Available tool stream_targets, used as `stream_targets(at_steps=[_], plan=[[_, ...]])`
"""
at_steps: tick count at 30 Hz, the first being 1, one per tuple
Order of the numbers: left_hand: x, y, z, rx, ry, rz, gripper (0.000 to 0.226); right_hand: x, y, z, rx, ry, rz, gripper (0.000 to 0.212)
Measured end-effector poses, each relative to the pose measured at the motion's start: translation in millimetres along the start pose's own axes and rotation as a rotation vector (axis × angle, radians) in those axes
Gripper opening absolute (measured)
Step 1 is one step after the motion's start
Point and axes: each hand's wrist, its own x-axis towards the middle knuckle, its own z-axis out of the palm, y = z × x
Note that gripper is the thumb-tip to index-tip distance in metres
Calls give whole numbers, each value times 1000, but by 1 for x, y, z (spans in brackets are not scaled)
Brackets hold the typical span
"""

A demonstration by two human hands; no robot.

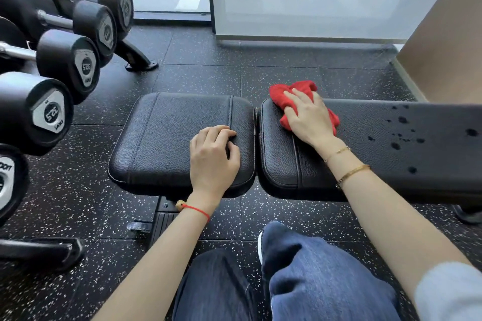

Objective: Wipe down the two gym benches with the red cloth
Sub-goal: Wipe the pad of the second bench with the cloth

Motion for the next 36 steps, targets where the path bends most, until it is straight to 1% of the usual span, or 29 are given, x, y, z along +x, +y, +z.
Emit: stream_targets(at_steps=[2,5,8,10,12,14,17,20,22,25,27,29,31,33,36], plan=[[0,0,-1,-1,4,-1,22,-1,-15,4,-9,-15,-66,47],[1,0,0,-4,1,-2,22,-31,-28,5,-10,-49,-193,46],[0,0,-1,-6,-3,-2,22,-77,-24,-2,-3,-89,-309,47],[0,0,-1,-8,-6,-2,22,-101,-14,-7,23,-87,-335,49],[0,0,-2,-12,-10,-4,22,-106,-5,-9,38,-74,-318,50],[0,1,-3,-14,-16,-4,22,-90,0,-6,27,-47,-274,48],[-1,2,-4,-14,-26,-2,22,-42,2,0,-26,6,-134,47],[-1,3,-5,-14,-26,-7,22,-8,-10,6,-41,-4,-2,49],[-1,3,-4,-11,-24,-9,22,-10,-24,10,-49,-22,-30,50],[0,2,-4,-11,-24,-8,22,-47,-34,10,-61,-51,-219,50],[0,2,-3,-11,-22,-6,23,-78,-27,4,-54,-66,-314,50],[0,1,-3,-16,-16,2,22,-100,-12,-2,-14,-52,-320,51],[-1,-1,-2,-19,-10,8,22,-104,6,-7,17,-16,-276,49],[-1,-1,-2,-17,-13,13,21,-91,22,-8,9,0,-198,48],[-2,1,-3,-14,-15,12,21,-55,41,-10,-46,48,-11,48]])
